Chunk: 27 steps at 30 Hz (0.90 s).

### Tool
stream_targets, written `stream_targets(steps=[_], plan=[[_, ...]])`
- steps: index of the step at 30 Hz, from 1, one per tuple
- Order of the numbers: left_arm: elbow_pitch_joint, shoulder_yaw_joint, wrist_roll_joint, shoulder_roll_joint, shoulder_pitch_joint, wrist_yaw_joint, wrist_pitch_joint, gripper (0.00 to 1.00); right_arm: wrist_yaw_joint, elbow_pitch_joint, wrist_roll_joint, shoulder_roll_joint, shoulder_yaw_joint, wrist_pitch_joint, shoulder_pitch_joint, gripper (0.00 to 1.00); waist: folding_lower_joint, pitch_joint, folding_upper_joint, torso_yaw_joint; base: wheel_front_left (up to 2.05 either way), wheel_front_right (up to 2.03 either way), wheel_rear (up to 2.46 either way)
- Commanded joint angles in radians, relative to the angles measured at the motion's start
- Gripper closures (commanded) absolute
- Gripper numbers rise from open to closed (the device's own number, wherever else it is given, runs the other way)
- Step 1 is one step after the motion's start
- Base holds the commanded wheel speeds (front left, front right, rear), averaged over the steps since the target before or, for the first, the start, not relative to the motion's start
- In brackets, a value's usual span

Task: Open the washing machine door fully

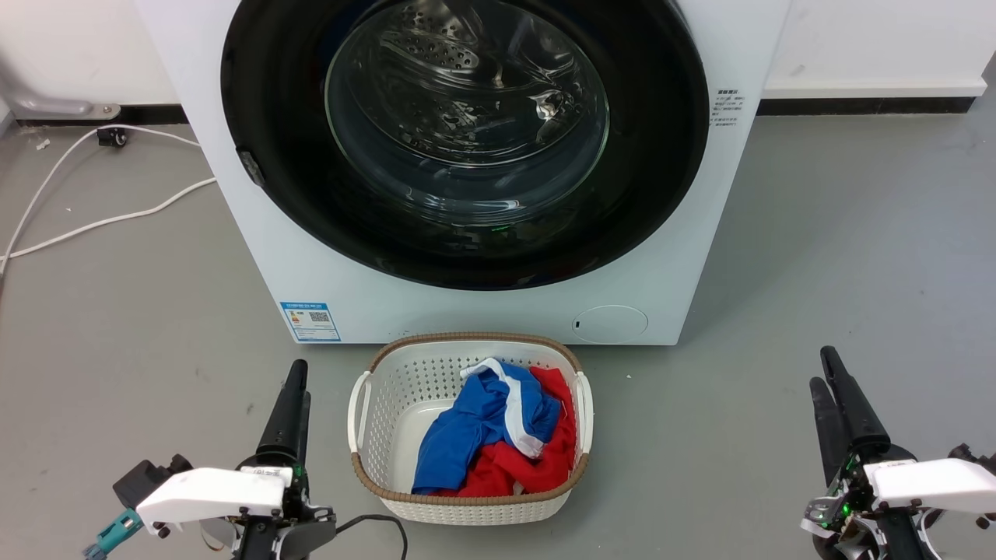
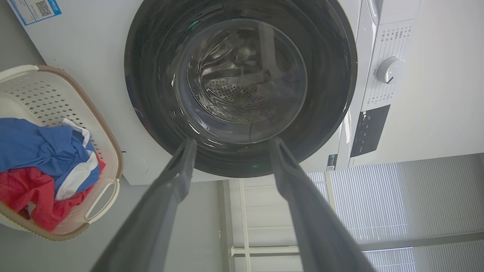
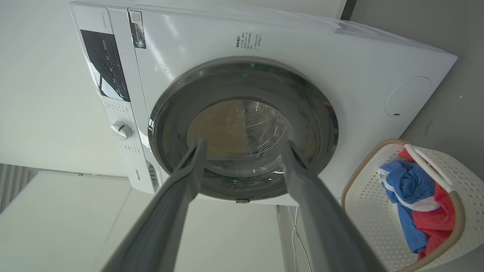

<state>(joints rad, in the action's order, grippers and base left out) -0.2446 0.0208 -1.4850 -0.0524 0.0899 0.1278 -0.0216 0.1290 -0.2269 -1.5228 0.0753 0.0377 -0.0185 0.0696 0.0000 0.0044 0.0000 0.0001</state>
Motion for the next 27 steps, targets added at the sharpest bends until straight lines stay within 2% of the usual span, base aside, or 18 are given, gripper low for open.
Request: stream_targets(steps=[1, 15, 27], plan=[[0.027, -0.008, 0.045, -0.003, 0.033, 0.002, 0.011, 0.0, 0.001, 0.023, 0.038, 0.015, -0.007, 0.011, 0.016, 0.0, 0.0, 0.0, 0.0, 0.0, 0.0, 0.0, 0.0], [0.054, -0.066, 0.381, -0.002, 0.05, 0.002, 0.066, 0.0, 0.001, 0.049, 0.397, 0.023, -0.02, 0.066, 0.011, 0.0, 0.0, 0.002, 0.0, -0.001, 0.0, 0.0, 0.0], [0.056, -0.1, 0.657, -0.003, 0.054, -0.004, 0.107, 0.0, 0.001, 0.039, 0.64, 0.021, -0.027, 0.106, 0.005, 0.0, 0.0, 0.002, 0.0, -0.001, 0.0, 0.0, 0.0]])
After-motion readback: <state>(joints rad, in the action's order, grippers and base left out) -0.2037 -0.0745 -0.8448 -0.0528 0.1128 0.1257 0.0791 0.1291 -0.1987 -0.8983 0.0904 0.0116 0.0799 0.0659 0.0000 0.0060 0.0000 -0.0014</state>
